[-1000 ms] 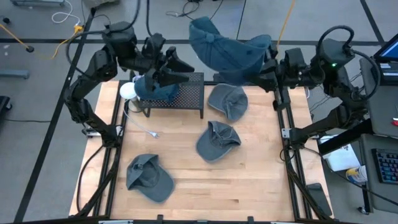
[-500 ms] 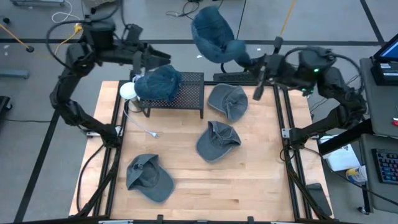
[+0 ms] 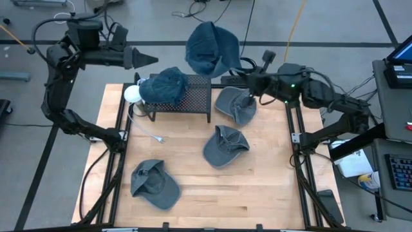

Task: Pick & Place hat
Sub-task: Stack the blue cap on the other blue cap on the shelf

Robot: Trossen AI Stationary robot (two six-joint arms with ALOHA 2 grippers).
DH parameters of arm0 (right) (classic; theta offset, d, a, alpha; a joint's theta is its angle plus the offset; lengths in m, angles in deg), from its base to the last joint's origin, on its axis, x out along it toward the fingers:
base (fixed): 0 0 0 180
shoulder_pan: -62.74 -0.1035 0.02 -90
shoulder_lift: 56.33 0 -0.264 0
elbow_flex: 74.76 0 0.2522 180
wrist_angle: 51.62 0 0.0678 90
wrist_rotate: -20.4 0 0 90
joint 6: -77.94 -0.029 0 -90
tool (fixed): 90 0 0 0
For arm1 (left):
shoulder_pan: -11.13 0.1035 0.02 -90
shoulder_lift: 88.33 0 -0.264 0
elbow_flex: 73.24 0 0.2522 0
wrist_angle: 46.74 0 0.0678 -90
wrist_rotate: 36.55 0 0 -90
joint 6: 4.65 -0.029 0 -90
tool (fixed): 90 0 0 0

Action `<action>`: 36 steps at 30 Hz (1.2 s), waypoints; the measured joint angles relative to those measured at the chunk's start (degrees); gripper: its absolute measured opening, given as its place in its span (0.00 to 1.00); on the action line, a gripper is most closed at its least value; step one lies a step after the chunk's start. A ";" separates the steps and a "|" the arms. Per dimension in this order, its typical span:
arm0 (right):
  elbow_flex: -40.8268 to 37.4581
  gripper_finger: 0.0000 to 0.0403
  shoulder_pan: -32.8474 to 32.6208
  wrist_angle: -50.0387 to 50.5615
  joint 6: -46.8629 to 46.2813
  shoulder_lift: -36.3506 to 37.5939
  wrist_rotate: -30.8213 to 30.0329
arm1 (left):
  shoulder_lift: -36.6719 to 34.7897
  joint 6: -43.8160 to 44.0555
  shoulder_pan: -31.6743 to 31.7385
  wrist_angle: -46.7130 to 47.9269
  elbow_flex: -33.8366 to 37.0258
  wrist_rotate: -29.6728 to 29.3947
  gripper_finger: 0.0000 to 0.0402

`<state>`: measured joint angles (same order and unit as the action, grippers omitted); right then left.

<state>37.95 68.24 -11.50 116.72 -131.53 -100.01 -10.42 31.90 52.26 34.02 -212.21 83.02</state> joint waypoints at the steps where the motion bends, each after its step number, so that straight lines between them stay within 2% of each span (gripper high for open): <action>1: -1.01 0.01 -0.01 -1.41 0.84 -0.03 0.00 | 0.04 0.06 0.11 0.79 0.02 0.21 0.67; 4: -2.70 0.01 -0.65 -5.16 3.36 -0.13 -0.04 | 0.04 2.48 -0.17 -1.20 0.02 0.39 0.67; 10: -2.96 0.01 -2.05 -10.51 9.04 0.04 -3.80 | 1.81 7.96 -3.59 -11.29 0.04 0.43 0.67; 22: -3.01 0.01 -2.23 -11.75 14.00 -0.02 -7.13 | 8.24 13.55 -11.03 -22.00 0.07 0.33 0.67; 29: -3.01 0.01 -2.23 -10.96 14.65 -0.02 -7.30 | 10.63 13.64 -13.63 -25.56 0.07 -3.01 0.67; 36: -3.01 0.01 -2.23 -10.27 14.93 -0.02 -7.32 | 10.73 16.12 -14.37 -25.51 0.07 -9.01 0.67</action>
<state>34.94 66.01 -21.77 131.65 -131.55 -107.33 0.31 48.02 37.88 8.51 -212.14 74.01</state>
